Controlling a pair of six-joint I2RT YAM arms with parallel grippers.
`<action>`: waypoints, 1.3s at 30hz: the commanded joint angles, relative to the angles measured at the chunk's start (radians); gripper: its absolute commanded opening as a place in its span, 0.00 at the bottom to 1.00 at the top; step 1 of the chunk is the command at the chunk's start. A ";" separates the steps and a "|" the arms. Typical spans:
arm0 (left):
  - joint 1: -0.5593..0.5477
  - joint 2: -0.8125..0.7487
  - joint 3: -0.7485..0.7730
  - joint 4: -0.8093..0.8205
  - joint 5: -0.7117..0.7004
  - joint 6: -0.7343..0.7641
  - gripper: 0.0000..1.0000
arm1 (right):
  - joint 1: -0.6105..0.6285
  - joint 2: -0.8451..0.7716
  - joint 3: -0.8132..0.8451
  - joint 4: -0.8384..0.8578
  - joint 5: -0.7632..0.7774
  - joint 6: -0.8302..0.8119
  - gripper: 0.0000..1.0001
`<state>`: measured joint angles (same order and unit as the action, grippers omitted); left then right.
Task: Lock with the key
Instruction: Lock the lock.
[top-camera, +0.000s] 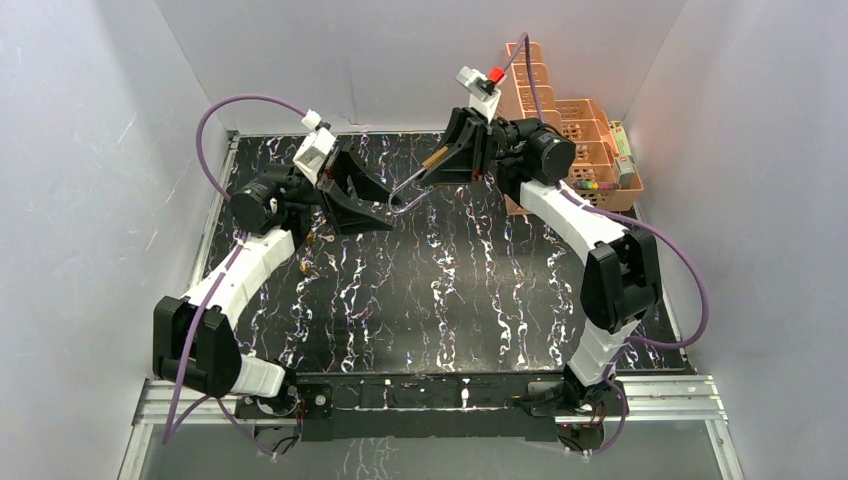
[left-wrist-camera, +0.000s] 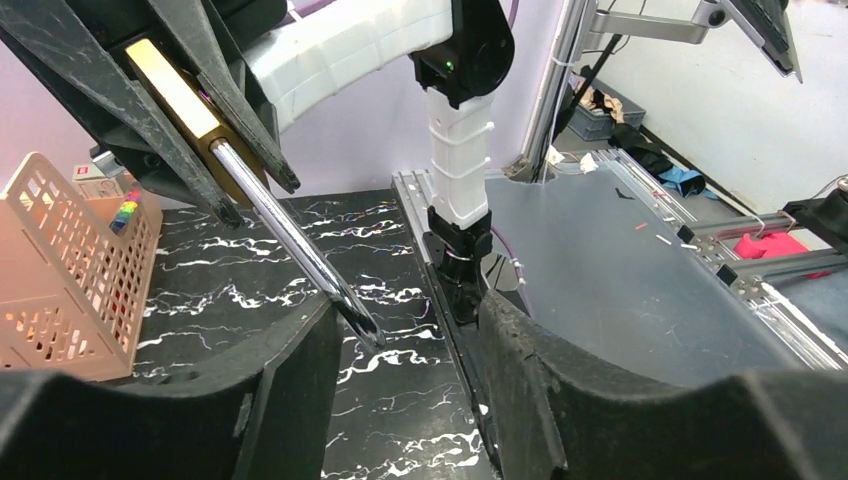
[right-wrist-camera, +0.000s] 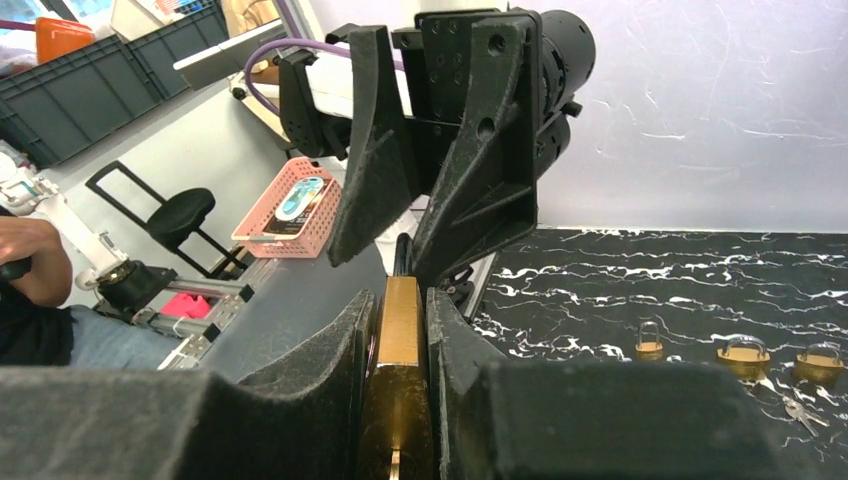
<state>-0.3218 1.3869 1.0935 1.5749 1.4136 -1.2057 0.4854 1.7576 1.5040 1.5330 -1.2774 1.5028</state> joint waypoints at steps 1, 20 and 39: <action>-0.013 -0.010 0.040 0.117 0.012 0.027 0.47 | -0.001 -0.013 0.102 0.258 0.079 0.047 0.00; -0.013 0.013 0.095 0.117 0.032 0.070 0.23 | 0.000 0.008 0.160 0.297 0.080 0.128 0.00; -0.017 0.091 0.190 0.206 -0.066 0.000 0.00 | 0.117 0.066 0.161 0.296 0.061 0.104 0.00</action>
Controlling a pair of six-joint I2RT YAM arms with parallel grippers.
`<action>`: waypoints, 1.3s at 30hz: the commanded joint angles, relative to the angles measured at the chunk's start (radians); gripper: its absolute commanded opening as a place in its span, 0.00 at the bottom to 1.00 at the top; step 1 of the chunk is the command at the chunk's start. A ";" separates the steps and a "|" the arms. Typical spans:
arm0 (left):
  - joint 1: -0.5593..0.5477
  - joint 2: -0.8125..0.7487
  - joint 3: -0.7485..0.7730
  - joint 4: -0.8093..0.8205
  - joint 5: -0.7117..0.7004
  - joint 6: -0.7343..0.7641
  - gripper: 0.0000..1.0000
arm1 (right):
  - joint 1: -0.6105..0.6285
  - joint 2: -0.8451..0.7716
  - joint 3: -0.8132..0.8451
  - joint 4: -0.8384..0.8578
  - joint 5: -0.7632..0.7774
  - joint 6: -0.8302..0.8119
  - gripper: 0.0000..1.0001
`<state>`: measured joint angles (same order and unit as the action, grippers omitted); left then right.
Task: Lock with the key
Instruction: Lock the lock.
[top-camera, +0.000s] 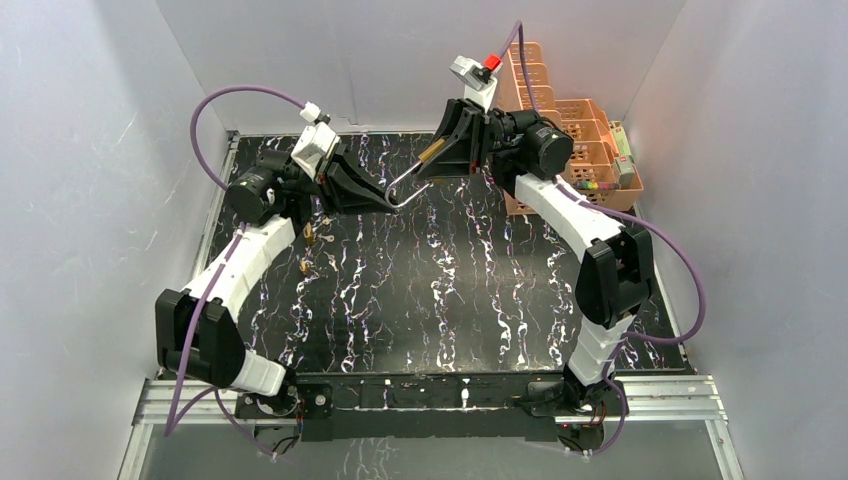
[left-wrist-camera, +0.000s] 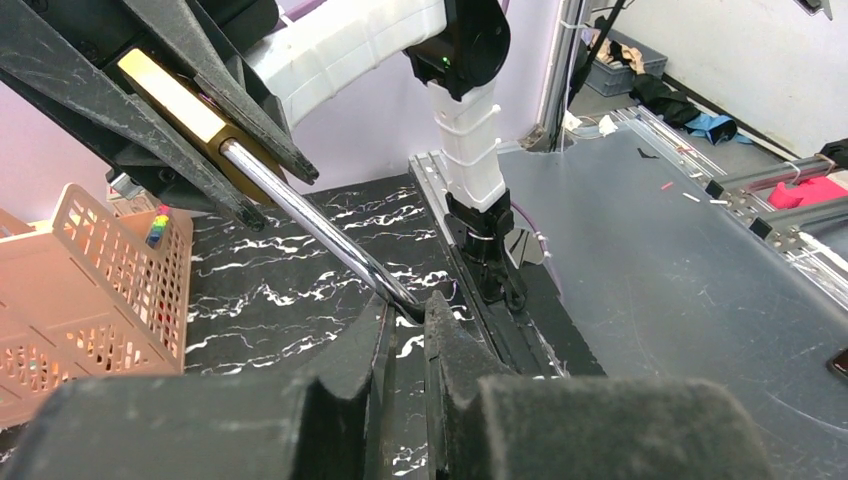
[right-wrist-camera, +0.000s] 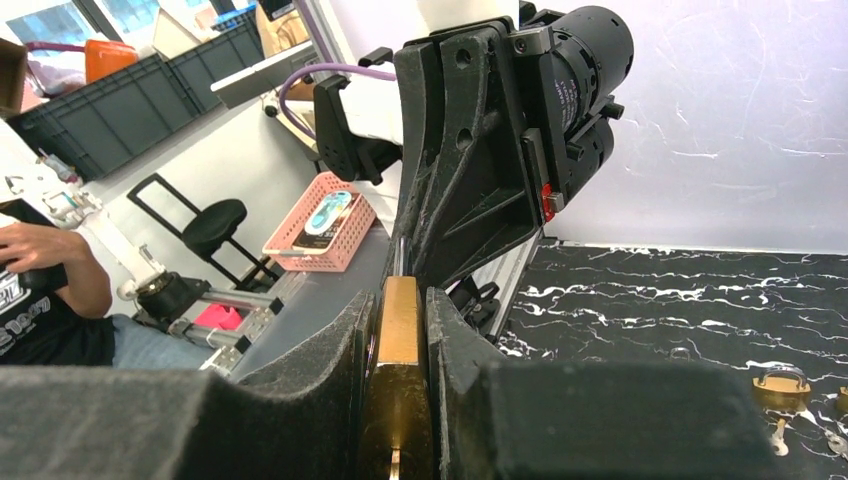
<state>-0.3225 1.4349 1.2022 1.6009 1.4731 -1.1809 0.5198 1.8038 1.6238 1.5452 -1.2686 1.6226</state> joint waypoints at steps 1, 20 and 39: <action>-0.017 0.054 0.094 0.193 -0.135 -0.036 0.00 | 0.090 0.023 0.038 0.284 0.053 -0.018 0.00; -0.062 0.233 0.300 0.203 -0.219 -0.087 0.00 | 0.235 0.074 -0.021 0.254 0.033 -0.089 0.00; -0.142 0.355 0.387 0.190 -0.286 -0.033 0.00 | 0.321 0.151 0.019 0.264 0.031 -0.082 0.00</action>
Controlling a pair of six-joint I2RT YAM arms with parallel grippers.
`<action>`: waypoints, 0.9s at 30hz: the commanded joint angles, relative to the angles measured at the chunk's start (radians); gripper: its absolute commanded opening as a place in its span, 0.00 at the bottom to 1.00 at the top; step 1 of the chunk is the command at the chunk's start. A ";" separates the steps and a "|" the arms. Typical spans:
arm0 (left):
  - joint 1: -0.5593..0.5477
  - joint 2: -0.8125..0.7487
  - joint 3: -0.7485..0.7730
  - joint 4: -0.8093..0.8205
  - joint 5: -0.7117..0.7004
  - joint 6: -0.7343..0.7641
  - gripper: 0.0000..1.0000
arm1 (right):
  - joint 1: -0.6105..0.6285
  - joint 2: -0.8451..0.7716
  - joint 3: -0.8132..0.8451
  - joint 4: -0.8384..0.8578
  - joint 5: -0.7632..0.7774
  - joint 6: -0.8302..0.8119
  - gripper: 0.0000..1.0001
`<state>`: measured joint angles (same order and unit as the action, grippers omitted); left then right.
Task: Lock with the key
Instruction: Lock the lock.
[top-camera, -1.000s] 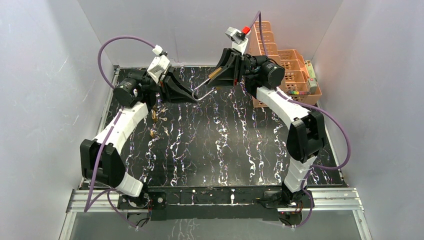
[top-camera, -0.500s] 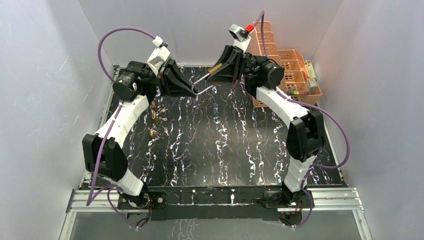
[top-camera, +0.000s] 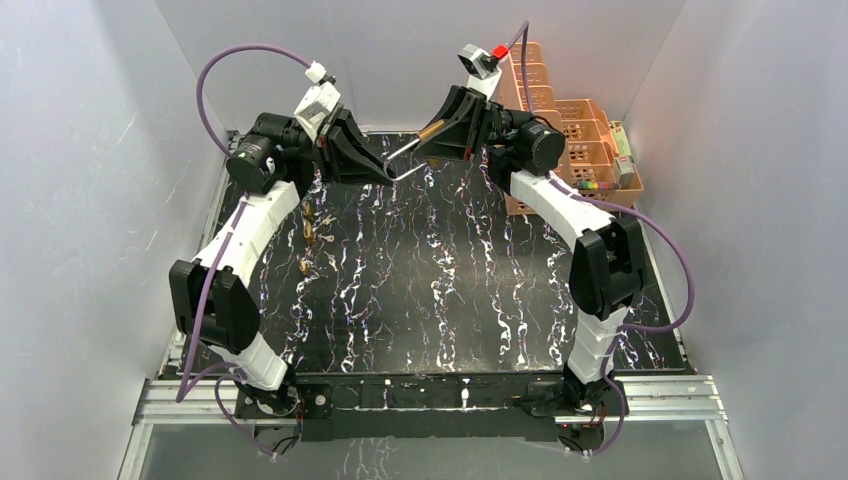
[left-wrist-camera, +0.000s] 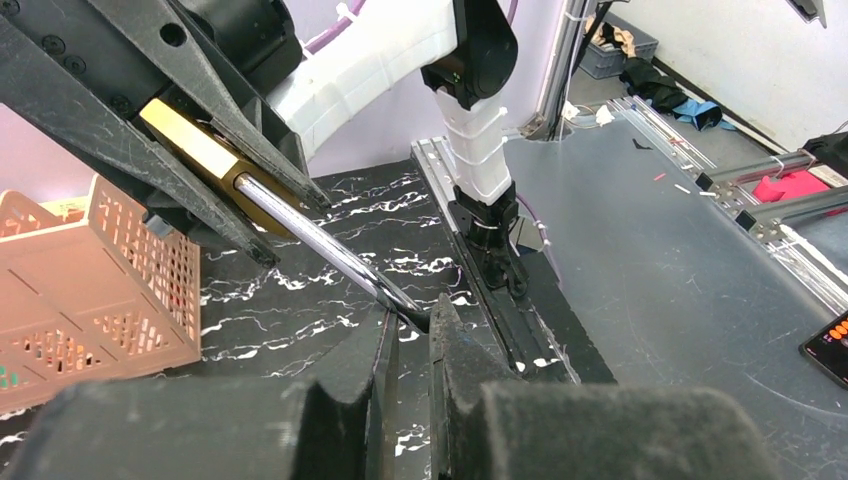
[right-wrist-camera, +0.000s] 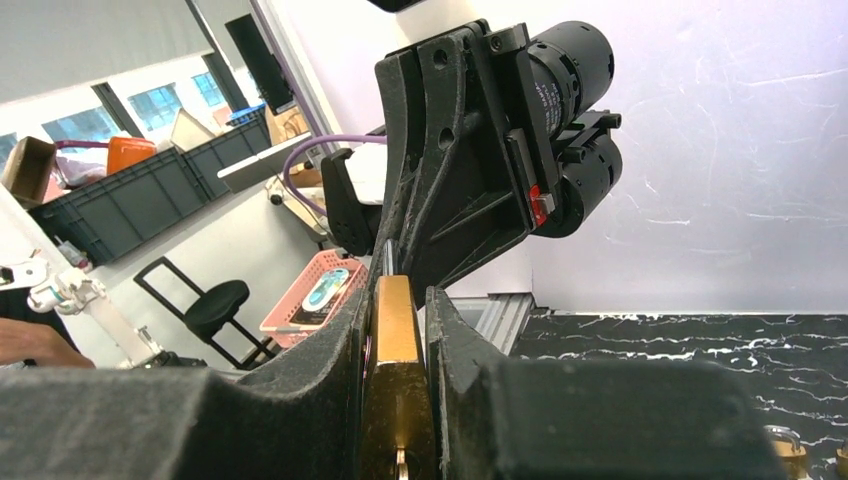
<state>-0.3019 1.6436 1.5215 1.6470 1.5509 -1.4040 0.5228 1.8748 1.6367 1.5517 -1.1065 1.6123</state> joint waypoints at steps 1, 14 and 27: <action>-0.168 0.154 0.073 0.141 -0.365 0.191 0.00 | 0.322 0.083 0.009 0.255 -0.132 -0.072 0.00; -0.180 0.166 0.034 0.135 -0.385 0.224 0.00 | 0.356 0.089 0.032 0.260 -0.119 -0.089 0.00; 0.084 -0.116 -0.317 -0.035 -0.441 0.276 0.00 | 0.144 -0.237 -0.302 -0.058 -0.120 -0.426 0.00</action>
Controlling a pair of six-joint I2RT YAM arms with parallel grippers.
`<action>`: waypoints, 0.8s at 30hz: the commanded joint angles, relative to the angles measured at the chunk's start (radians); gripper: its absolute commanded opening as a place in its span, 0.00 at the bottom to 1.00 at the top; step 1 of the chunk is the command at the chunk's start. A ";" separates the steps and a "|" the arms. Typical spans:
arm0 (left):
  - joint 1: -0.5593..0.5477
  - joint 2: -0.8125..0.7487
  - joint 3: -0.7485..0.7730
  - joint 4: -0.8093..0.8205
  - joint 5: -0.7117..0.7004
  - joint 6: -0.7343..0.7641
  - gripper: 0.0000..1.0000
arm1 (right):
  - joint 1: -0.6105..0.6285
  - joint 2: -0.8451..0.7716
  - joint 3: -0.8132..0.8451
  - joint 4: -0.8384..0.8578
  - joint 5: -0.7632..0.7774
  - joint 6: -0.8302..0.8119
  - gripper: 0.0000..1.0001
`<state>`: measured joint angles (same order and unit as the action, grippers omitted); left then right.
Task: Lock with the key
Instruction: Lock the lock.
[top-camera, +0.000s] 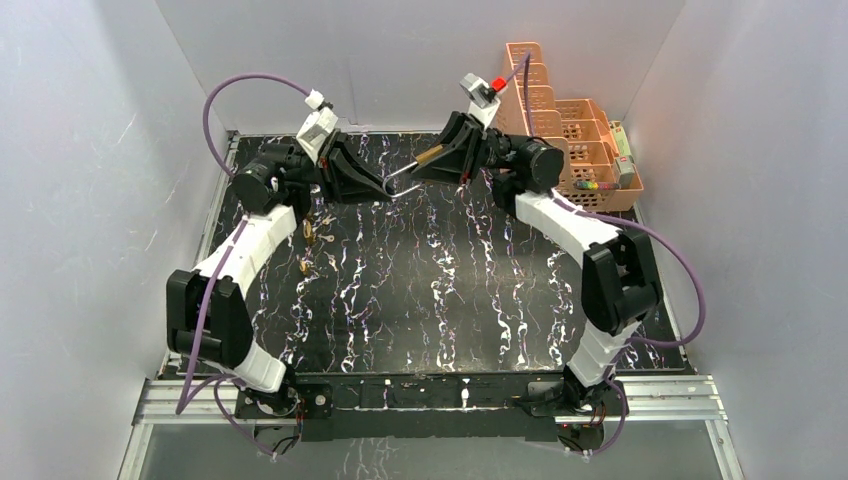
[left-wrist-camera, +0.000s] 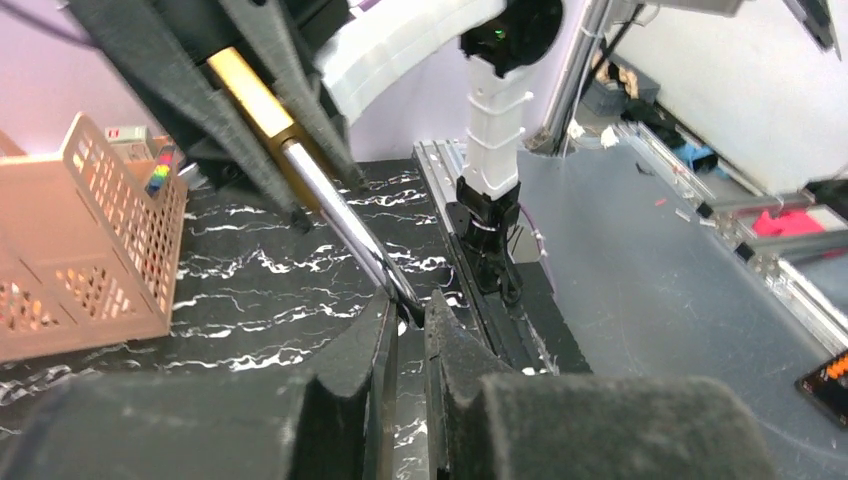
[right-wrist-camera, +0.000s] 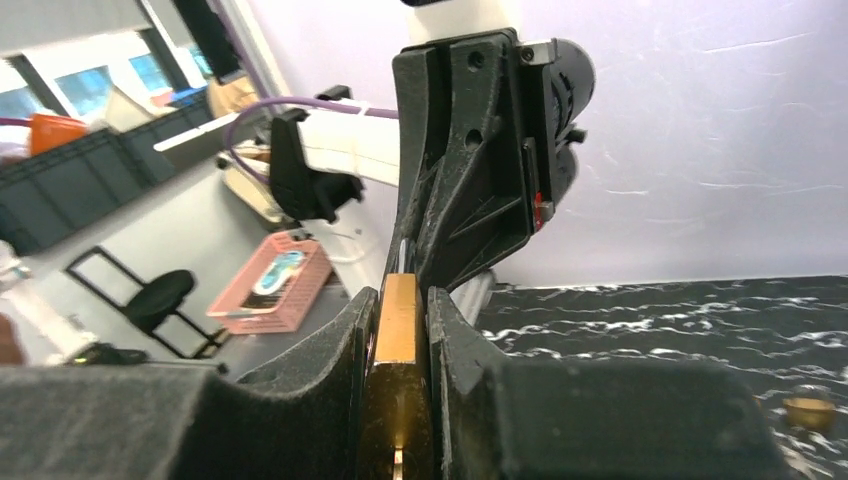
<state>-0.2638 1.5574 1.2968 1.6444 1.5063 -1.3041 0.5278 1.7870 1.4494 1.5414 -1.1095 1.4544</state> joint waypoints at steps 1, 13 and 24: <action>0.065 -0.055 -0.138 -0.077 -0.422 0.206 0.00 | 0.121 -0.201 -0.148 -0.179 -0.099 -0.431 0.00; 0.090 -0.099 -0.250 -0.313 -0.630 0.330 0.07 | 0.139 -0.543 -0.248 -0.929 0.219 -1.126 0.00; 0.089 -0.235 -0.358 -0.279 -0.656 0.363 0.65 | 0.112 -0.596 -0.259 -0.882 0.267 -1.127 0.00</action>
<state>-0.2108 1.4036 0.9680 1.3266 1.0187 -0.9867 0.6220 1.2606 1.1664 0.5602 -0.7212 0.2817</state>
